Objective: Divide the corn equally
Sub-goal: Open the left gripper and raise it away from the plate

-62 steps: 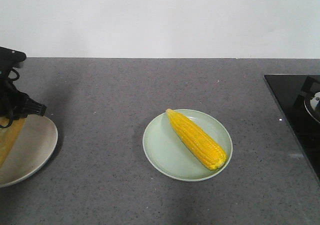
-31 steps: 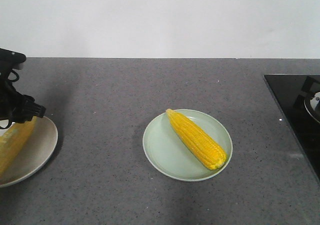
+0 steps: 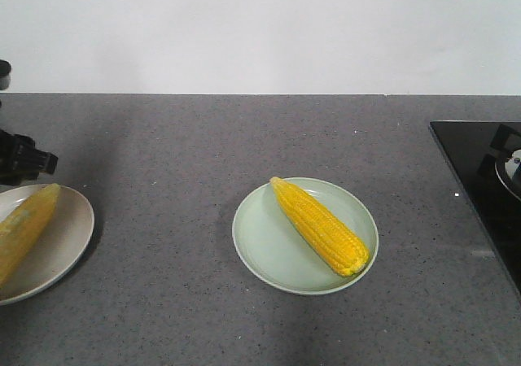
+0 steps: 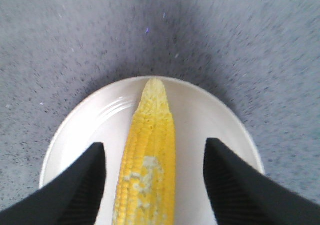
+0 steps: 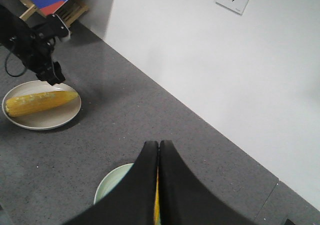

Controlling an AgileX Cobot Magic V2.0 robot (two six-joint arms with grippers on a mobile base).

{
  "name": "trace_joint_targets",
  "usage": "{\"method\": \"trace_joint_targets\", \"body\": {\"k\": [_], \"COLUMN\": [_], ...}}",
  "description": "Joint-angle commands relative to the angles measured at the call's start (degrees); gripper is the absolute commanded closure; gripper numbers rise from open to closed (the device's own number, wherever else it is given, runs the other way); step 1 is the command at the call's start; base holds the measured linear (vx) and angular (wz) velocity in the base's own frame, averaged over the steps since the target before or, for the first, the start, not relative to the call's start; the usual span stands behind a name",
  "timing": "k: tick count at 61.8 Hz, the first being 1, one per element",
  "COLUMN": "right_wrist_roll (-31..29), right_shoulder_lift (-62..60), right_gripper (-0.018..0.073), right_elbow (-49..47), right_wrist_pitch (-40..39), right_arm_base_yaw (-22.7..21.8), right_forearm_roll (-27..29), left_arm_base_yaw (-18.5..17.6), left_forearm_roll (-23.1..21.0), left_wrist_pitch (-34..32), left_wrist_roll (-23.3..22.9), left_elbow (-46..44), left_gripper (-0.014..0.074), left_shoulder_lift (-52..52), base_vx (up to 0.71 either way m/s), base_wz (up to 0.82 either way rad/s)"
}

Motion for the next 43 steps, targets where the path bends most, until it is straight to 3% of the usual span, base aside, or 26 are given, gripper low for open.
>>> {"method": "trace_joint_targets", "body": {"k": [1,10,17,23,33,43], "right_wrist_roll": [-0.2,0.0,-0.1,-0.1,-0.1,0.9], "right_shoulder_lift": [0.1,-0.1,-1.7,-5.4,-14.7,-24.9], "right_gripper": [0.0564,0.0564,0.0564,0.0564,0.0564,0.0564], "right_elbow": [-1.1,-1.1,1.2,8.0,28.6,49.1], "right_wrist_pitch": [-4.3,-4.2,-5.3,-10.0,-20.1,-30.6], "right_arm_base_yaw": [0.0,0.0,0.0,0.0,0.0,0.0], "right_forearm_roll": [-0.7,-1.1,-1.5,-2.3,-2.8,-2.8], "left_arm_base_yaw": [0.0,0.0,0.0,0.0,0.0,0.0], "left_forearm_roll": [-2.3,-7.0,-14.0,-20.2,-29.0,-34.7], "left_wrist_pitch": [-2.2,-1.9,-2.7,-6.1,-11.6,-13.7], "left_wrist_roll": [1.0,5.0,10.4,14.5,20.4,23.9], "left_elbow": [-1.4,-1.4,-0.3,3.6,15.1,29.5], "left_gripper": [0.0282,0.0464,0.0606,0.0605,0.0605,0.0604], "left_shoulder_lift": [-7.1,-15.1,-21.9,-27.5,-38.7,-48.2], "base_vx": [0.00,0.00,0.00,0.00,0.00,0.00], "base_wz": [0.00,0.00,0.00,0.00,0.00,0.00]}}
